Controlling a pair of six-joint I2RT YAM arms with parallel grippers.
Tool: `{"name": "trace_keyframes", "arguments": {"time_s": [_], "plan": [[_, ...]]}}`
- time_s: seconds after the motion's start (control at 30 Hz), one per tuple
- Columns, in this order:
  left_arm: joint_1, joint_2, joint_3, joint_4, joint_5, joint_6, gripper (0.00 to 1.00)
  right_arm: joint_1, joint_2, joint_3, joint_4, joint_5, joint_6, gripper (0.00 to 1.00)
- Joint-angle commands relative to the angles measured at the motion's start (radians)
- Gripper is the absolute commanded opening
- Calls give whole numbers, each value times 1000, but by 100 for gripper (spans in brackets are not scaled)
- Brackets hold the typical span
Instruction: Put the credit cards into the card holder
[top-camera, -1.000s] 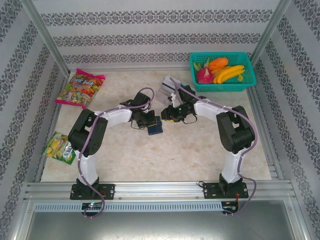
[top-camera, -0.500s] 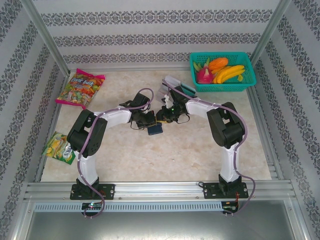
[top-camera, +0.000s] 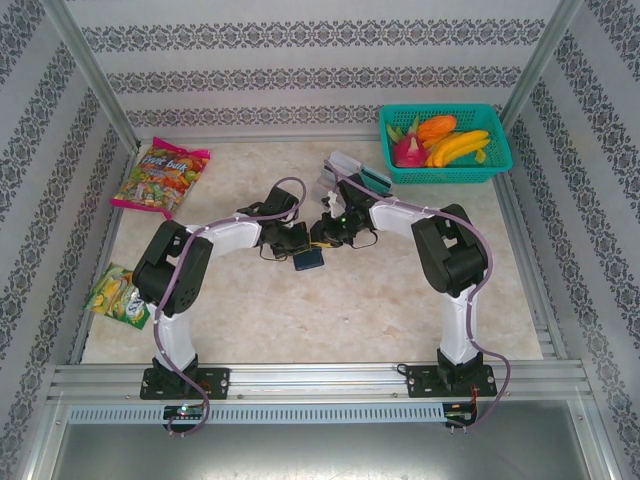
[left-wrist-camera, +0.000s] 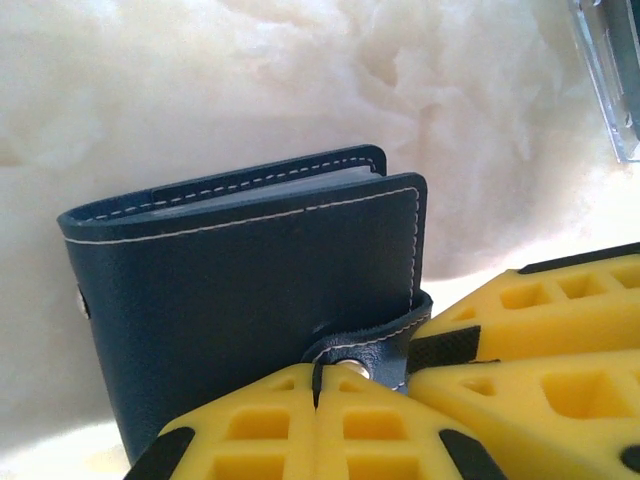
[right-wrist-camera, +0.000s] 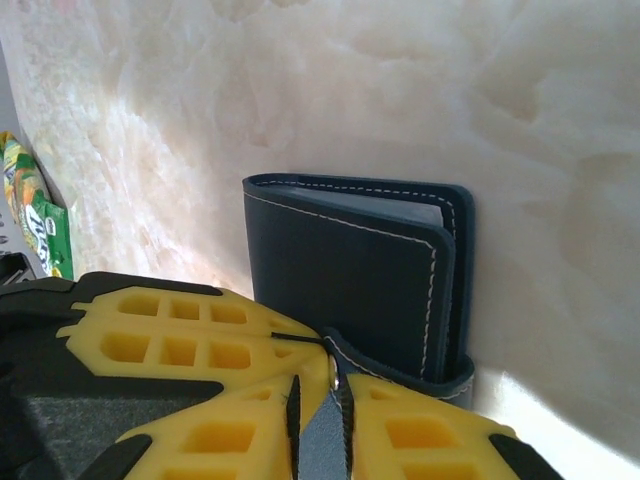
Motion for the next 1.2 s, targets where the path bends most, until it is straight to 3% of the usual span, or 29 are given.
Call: {"name": "trace_keyframes", "arguments": {"time_s": [0.0,0.77,1.17], "plan": [[-13,7,-45,-35,-43,-14,0,55,50,-80,-33,43,7,20],[40,-115,-147,25,-120,-50,0,94,77,-90,-212,285,-132,18],[44,-72,-167,61,-82,-58,0,101,-10,-133,-102,200,-221,19]]}}
